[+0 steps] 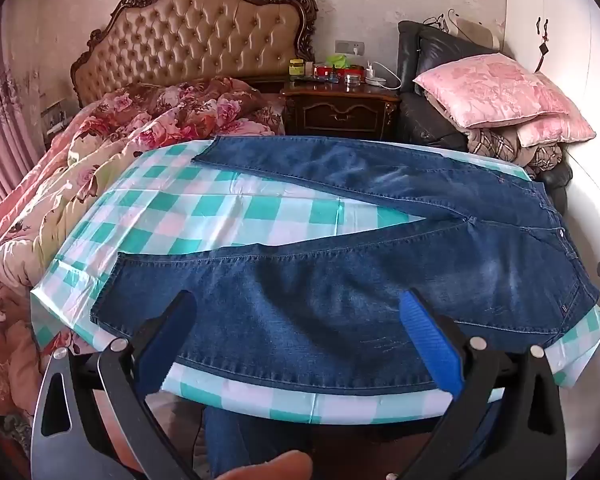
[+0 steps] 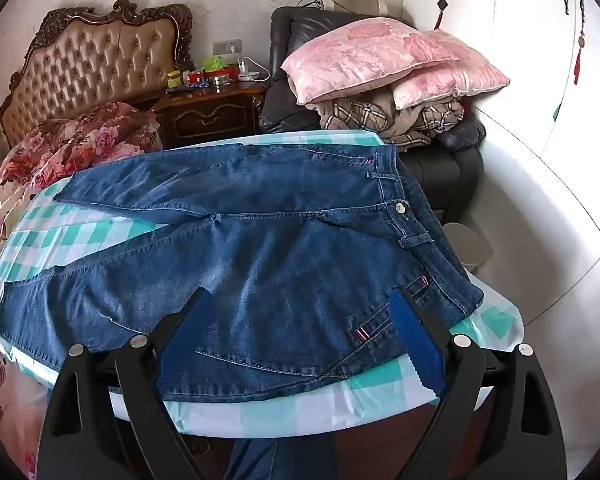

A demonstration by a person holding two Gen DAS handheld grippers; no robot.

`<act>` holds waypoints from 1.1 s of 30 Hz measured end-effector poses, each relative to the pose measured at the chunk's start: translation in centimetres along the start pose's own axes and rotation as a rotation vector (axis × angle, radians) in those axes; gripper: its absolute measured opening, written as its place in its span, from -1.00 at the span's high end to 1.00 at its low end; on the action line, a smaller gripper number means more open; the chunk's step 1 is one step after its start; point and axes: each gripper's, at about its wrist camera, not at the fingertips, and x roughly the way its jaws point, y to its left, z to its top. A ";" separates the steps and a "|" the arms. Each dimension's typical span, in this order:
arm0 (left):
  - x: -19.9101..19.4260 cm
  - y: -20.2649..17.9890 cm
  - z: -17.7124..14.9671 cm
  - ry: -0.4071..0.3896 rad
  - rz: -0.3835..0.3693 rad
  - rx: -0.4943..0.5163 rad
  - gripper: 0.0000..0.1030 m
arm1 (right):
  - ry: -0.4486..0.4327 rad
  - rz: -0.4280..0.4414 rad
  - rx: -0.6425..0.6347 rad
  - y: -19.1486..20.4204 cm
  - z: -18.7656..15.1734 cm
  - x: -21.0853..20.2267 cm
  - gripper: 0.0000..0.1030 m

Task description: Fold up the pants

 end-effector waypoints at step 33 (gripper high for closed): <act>-0.3 0.1 0.4 -0.006 -0.034 -0.020 -0.97 | -0.013 0.007 -0.026 0.5 0.4 -0.7 -0.68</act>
